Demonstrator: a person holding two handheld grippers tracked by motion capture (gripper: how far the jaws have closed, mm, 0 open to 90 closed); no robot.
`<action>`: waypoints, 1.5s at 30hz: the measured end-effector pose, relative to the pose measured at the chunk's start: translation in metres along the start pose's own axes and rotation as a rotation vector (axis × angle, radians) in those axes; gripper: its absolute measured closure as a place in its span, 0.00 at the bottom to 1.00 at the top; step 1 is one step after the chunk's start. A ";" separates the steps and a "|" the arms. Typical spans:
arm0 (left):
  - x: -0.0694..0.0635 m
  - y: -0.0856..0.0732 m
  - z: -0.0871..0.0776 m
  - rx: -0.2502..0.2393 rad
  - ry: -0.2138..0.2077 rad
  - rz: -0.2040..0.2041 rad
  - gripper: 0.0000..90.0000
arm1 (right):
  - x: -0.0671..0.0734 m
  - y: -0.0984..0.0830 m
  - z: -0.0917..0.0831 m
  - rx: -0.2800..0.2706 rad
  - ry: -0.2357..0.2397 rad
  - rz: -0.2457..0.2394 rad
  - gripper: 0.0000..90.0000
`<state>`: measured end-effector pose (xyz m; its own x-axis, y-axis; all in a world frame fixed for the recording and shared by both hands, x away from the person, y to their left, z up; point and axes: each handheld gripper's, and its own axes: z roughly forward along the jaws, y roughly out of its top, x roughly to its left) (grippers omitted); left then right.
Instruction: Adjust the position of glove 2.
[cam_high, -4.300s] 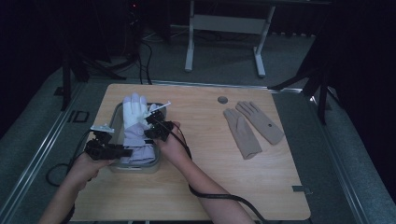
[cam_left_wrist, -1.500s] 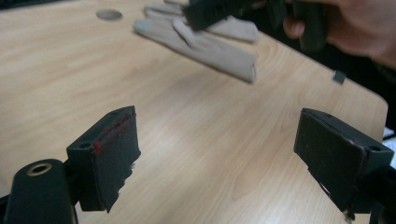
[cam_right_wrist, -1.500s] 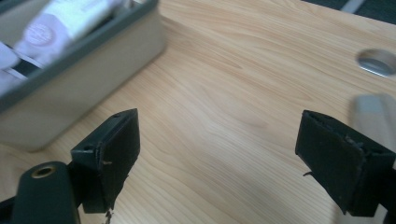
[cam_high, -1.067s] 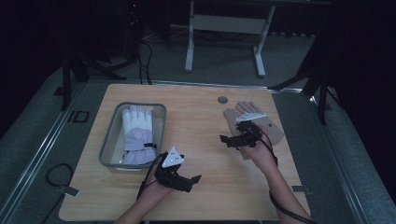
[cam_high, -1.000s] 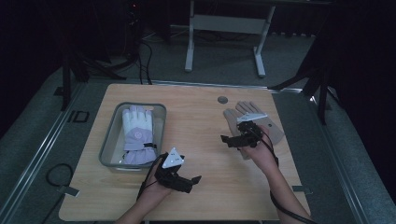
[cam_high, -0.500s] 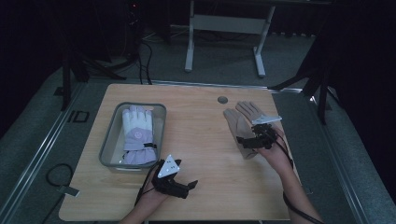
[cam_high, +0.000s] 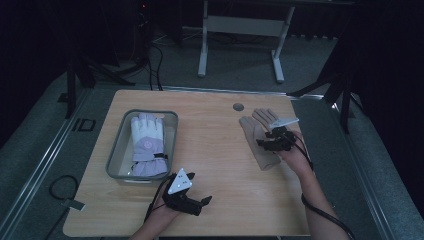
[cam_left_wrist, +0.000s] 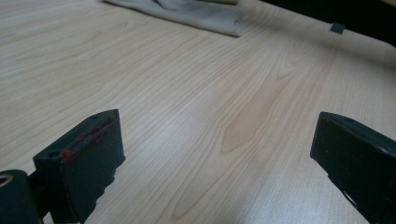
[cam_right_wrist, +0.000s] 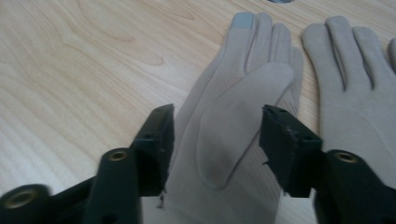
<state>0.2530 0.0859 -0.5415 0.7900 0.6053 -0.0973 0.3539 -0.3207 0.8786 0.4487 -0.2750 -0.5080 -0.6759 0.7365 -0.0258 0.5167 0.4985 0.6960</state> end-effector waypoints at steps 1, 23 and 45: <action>0.000 0.000 0.000 0.004 0.001 0.001 0.03 | -0.002 0.000 0.003 -0.003 0.001 0.005 0.51; 0.000 -0.003 0.003 0.020 -0.022 0.001 0.03 | -0.005 -0.005 0.037 0.096 -0.011 0.061 0.84; 0.001 0.000 0.001 0.002 -0.010 -0.006 0.03 | 0.074 0.046 -0.004 -0.099 -0.110 0.313 0.91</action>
<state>0.2543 0.0865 -0.5423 0.7928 0.5999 -0.1074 0.3597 -0.3184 0.8770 0.4203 -0.1999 -0.4751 -0.4290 0.8943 0.1271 0.6329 0.1972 0.7487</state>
